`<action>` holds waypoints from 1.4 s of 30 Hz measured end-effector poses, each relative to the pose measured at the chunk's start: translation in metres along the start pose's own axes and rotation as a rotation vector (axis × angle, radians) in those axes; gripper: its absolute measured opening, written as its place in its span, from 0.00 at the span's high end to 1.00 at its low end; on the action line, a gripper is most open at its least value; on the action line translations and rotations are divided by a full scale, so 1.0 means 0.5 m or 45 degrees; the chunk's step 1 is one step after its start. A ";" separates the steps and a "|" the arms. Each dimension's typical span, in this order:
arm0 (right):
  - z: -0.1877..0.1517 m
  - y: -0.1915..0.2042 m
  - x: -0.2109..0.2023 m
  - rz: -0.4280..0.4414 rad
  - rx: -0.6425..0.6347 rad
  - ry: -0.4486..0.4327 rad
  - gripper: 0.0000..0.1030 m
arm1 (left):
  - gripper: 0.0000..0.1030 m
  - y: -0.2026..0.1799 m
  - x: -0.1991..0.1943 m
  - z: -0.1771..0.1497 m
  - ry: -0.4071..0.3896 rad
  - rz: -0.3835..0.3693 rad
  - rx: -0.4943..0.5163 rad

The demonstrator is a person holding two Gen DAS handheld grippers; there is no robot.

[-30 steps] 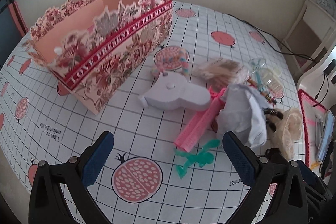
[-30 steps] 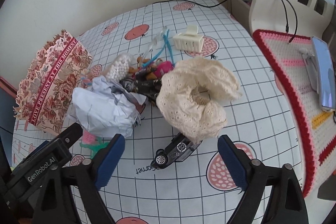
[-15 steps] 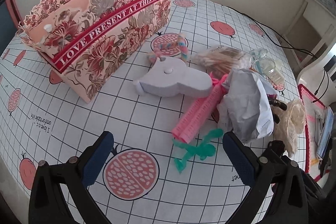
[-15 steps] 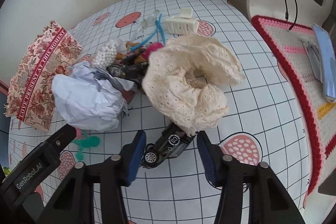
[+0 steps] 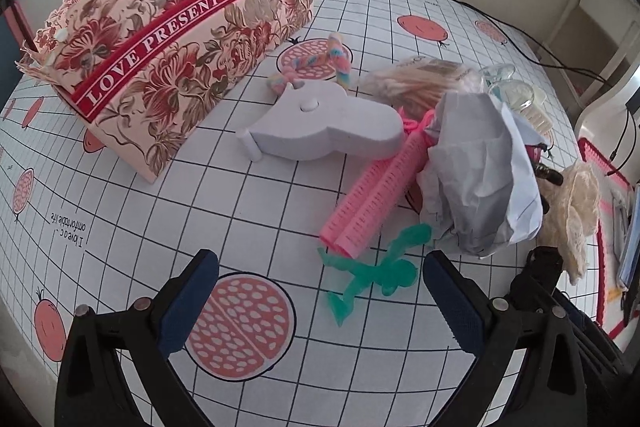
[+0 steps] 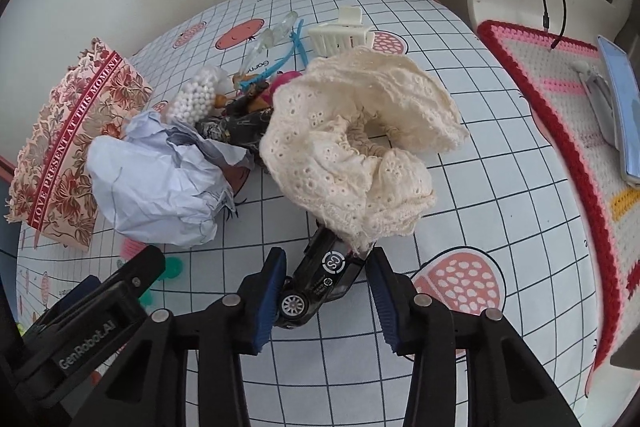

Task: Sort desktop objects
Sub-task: 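Close right tool on black toy car while left tool nears green figure, then close the left tool on the green figure while the right tool lifts the black car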

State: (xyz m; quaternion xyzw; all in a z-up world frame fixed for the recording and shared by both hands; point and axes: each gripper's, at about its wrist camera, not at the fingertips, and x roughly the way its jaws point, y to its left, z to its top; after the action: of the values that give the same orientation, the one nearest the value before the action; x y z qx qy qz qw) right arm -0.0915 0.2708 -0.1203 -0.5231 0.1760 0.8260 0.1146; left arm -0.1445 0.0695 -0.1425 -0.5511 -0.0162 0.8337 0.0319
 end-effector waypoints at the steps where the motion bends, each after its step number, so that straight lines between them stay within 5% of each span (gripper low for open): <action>1: 0.001 0.001 0.000 -0.002 0.000 -0.001 0.56 | 0.03 -0.003 0.003 0.000 0.000 0.004 0.002; 13: 0.002 0.011 0.010 -0.017 -0.019 -0.012 0.56 | 0.14 -0.039 0.022 -0.013 0.016 0.062 0.070; 22: -0.002 0.015 0.013 -0.020 -0.024 -0.016 0.56 | 0.51 -0.069 0.000 -0.011 -0.021 0.011 0.177; 30: 0.002 0.007 0.016 0.044 0.015 -0.016 0.70 | 0.53 -0.058 -0.009 -0.008 -0.004 -0.028 0.194; 42: 0.017 0.000 -0.011 0.138 0.054 -0.087 0.70 | 0.53 0.015 -0.040 -0.027 0.079 -0.156 0.035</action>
State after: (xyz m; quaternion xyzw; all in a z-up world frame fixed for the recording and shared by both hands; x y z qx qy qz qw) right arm -0.0962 0.2740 -0.1122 -0.4817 0.2177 0.8445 0.0866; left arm -0.1247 0.0604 -0.1296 -0.5741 -0.0376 0.8129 0.0909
